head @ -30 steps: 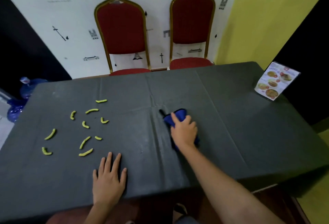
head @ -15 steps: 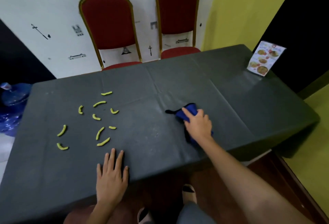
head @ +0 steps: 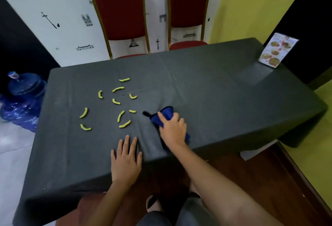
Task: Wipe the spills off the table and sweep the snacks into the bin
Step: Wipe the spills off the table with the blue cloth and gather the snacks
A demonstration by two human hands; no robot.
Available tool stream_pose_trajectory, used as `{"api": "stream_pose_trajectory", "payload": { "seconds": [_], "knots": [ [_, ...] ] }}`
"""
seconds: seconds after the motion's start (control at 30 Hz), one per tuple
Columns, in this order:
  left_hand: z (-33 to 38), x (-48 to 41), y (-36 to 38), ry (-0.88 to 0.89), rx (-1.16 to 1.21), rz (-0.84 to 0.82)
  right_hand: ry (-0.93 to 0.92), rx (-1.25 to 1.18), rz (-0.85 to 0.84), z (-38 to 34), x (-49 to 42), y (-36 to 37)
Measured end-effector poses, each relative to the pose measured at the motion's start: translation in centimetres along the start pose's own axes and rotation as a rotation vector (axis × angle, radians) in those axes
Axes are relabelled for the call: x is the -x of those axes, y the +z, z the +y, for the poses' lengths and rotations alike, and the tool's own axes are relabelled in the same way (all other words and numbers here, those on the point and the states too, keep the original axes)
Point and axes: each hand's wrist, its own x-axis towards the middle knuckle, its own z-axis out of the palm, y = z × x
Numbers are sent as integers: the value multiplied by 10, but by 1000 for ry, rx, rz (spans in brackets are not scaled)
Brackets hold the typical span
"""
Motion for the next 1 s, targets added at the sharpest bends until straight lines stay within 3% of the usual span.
{"api": "stream_pose_trajectory", "payload": {
  "seconds": [0.2, 0.43, 0.6, 0.67, 0.83, 1.0],
  "knots": [
    [-8, -1, 4, 49, -42, -16, -28, 11, -6, 19, 7, -6],
    [-9, -2, 0, 61, -56, -47, 297, 10, 54, 103, -6, -22],
    [-10, -4, -2, 55, -27, -64, 455, -16, 63, 78, -6, -16],
    [-10, -4, -1, 45, -8, -62, 396, -16, 72, 50, 2, -7],
    [-11, -6, 1, 51, 15, -39, 47, 40, 29, -11, 17, 10],
    [-26, 2, -7, -9, 83, 72, 66, -29, 54, 4, -12, 0]
  ]
}}
